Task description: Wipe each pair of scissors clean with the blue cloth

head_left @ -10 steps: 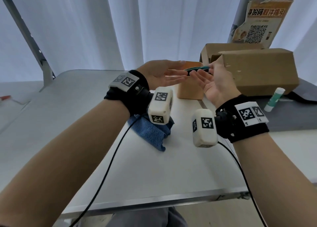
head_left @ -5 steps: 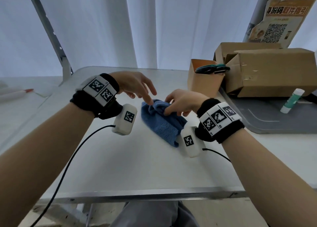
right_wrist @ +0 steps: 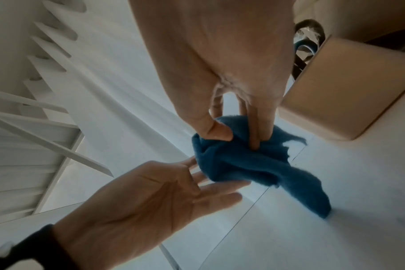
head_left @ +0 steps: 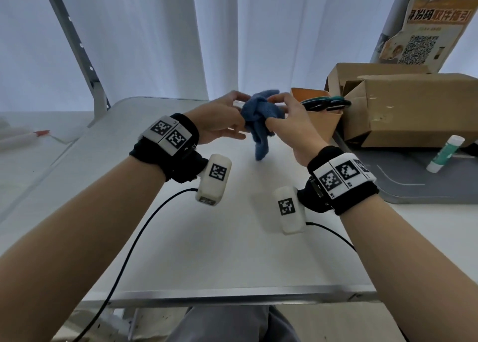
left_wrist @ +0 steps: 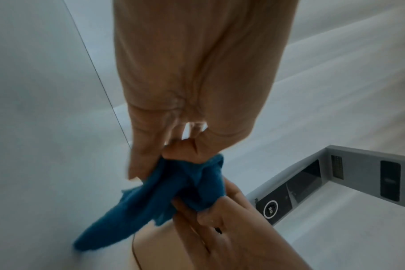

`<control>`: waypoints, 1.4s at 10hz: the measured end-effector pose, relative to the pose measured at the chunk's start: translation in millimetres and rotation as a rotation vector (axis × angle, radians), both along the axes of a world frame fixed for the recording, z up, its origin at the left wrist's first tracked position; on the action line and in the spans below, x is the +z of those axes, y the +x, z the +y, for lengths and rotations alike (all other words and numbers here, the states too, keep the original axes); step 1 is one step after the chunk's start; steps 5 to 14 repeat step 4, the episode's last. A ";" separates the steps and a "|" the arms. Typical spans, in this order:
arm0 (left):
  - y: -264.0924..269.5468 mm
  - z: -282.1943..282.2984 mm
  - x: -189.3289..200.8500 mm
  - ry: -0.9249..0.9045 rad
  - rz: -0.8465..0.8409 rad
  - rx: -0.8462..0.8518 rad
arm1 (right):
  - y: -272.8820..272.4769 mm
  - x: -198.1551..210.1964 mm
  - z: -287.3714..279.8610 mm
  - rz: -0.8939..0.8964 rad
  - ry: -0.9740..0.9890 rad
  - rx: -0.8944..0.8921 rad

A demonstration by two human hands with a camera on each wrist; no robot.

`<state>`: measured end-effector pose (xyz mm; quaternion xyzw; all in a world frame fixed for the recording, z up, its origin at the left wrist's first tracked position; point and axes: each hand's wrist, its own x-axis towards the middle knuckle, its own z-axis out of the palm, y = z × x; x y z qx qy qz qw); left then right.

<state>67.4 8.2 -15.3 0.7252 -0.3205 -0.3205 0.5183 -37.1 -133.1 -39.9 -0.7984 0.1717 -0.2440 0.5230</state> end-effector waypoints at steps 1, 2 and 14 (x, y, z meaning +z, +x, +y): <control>-0.2 -10.2 -3.7 0.147 -0.082 -0.018 | -2.1 2.1 -7.9 0.125 -0.040 0.021; -1.9 -17.6 -17.7 0.317 -0.148 -0.038 | -6.9 -3.3 -8.8 0.440 -0.212 0.119; 2.8 -24.1 -32.6 0.237 -0.111 0.103 | -3.6 -11.5 -6.5 0.479 -0.304 0.069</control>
